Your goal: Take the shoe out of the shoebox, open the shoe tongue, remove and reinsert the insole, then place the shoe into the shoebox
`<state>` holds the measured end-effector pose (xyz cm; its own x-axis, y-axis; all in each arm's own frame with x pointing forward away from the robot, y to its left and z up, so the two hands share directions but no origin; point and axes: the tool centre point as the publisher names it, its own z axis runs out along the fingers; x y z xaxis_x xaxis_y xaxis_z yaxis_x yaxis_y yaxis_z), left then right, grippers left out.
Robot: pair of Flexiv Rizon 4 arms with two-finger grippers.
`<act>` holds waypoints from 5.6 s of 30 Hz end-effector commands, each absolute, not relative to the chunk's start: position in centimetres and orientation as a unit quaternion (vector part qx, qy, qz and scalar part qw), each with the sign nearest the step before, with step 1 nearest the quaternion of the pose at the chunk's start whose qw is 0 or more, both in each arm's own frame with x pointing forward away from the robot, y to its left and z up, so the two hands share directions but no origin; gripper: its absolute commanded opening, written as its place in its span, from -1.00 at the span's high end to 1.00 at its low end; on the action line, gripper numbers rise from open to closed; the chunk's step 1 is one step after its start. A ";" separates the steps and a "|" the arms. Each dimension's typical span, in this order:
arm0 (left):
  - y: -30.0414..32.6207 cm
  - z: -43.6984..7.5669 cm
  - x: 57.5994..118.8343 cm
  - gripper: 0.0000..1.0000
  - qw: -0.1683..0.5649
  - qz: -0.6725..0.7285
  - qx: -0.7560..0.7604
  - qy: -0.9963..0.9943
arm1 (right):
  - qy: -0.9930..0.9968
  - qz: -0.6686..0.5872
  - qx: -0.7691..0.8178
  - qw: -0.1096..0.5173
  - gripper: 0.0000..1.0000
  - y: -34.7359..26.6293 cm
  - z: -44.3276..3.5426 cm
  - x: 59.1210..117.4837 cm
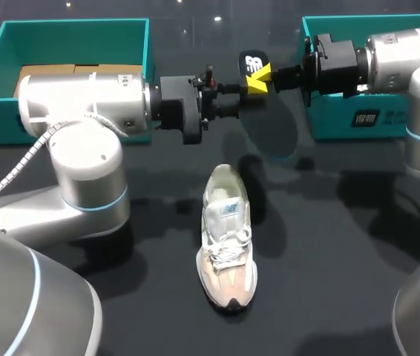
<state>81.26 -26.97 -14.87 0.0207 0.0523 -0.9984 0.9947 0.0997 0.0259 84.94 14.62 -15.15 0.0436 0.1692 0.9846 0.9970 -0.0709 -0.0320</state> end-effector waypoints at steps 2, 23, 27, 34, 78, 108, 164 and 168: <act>-27.7 -15.1 81.4 0.55 0.519 -0.453 0.490 0.535 | -0.514 -0.462 -0.569 0.446 1.00 14.7 -15.1 84.8; -27.9 -16.0 81.6 0.85 0.518 -0.428 0.487 0.557 | -0.514 -0.462 -0.569 0.446 1.00 14.7 -15.1 84.8; -28.1 -16.2 81.7 1.00 0.519 -0.426 0.487 0.559 | -0.514 -0.462 -0.569 0.446 1.00 14.7 -15.1 84.8; -27.7 -15.9 81.3 1.00 0.520 -0.426 0.488 0.557 | -0.516 -0.467 -0.566 0.443 -1.00 14.3 -15.0 84.2; -17.8 -14.9 76.8 1.00 0.295 -0.641 0.234 0.669 | -0.533 -0.461 -0.568 0.425 -1.00 10.8 -14.8 80.8; -18.6 -15.6 75.1 1.00 0.095 -0.661 0.086 0.740 | -0.533 -0.461 -0.568 0.425 -1.00 10.8 -14.8 80.8; -18.2 -18.7 77.9 1.00 -0.405 -0.579 -0.425 0.566 | -0.533 -0.461 -0.568 0.425 -1.00 10.8 -14.8 80.8; -18.8 -19.6 77.7 1.00 -0.414 -0.571 -0.438 0.557 | -0.533 -0.461 -0.568 0.425 -1.00 10.8 -14.8 80.8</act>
